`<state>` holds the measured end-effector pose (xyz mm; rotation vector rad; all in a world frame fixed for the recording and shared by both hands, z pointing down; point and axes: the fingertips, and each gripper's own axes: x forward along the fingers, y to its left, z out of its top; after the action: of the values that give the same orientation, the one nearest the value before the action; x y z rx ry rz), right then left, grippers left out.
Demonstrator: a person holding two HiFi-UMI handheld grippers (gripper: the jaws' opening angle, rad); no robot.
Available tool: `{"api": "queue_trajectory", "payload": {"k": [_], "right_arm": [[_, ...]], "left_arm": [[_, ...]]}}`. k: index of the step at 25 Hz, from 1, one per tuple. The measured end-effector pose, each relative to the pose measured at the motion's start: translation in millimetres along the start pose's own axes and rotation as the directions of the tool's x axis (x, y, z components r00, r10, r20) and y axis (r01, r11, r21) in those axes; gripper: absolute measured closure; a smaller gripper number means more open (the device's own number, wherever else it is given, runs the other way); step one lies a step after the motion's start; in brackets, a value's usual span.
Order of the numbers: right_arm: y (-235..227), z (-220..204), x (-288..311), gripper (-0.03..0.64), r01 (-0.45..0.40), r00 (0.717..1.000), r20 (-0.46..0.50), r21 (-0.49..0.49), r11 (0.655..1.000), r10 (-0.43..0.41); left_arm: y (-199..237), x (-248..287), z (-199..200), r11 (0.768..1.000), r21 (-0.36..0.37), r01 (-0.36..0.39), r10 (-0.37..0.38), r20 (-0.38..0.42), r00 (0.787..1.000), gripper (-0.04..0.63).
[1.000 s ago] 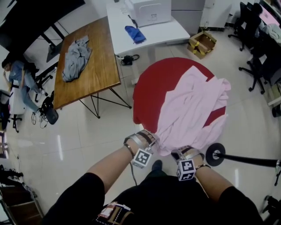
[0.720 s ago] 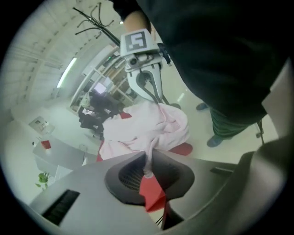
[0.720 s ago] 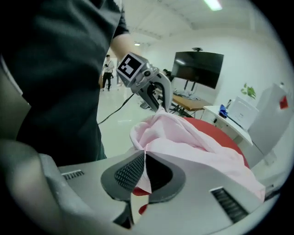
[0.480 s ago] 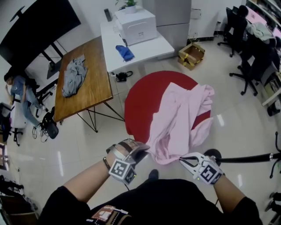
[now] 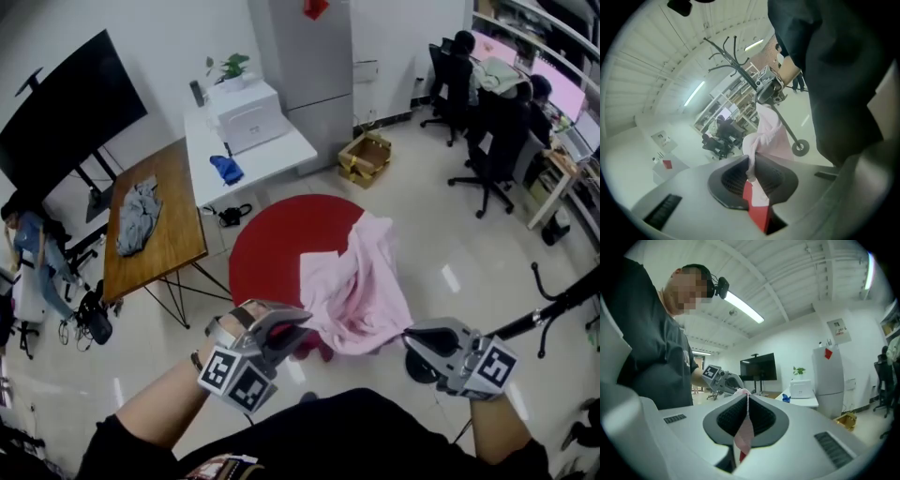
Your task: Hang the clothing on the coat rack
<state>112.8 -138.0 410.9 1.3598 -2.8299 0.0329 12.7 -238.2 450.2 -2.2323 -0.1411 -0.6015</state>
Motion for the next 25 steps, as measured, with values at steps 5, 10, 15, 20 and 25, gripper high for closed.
{"api": "queue_trajectory", "payload": {"k": [5, 10, 15, 20, 25], "right_arm": [[-1, 77, -66, 0.611, 0.086, 0.989, 0.121, -0.019, 0.996, -0.083], [7, 142, -127, 0.611, 0.191, 0.960, 0.232, -0.124, 0.974, -0.159], [32, 190, -191, 0.611, 0.277, 0.931, 0.298, -0.191, 0.942, -0.213], [60, 217, -251, 0.611, 0.356, 0.896, 0.361, -0.234, 0.904, -0.259], [77, 237, -307, 0.611, 0.398, 0.874, 0.398, -0.261, 0.879, -0.278]], "left_arm": [[37, 4, 90, 1.000, -0.010, -0.018, 0.019, 0.136, 0.990, 0.572], [70, 3, 168, 0.999, -0.042, -0.007, 0.019, 0.281, 0.959, 0.572], [78, 5, 243, 0.998, -0.051, 0.044, -0.021, 0.387, 0.922, 0.572], [57, 9, 305, 0.992, -0.034, 0.124, -0.093, 0.469, 0.878, 0.572], [50, 21, 369, 0.988, -0.014, 0.154, -0.121, 0.546, 0.829, 0.572]]}}
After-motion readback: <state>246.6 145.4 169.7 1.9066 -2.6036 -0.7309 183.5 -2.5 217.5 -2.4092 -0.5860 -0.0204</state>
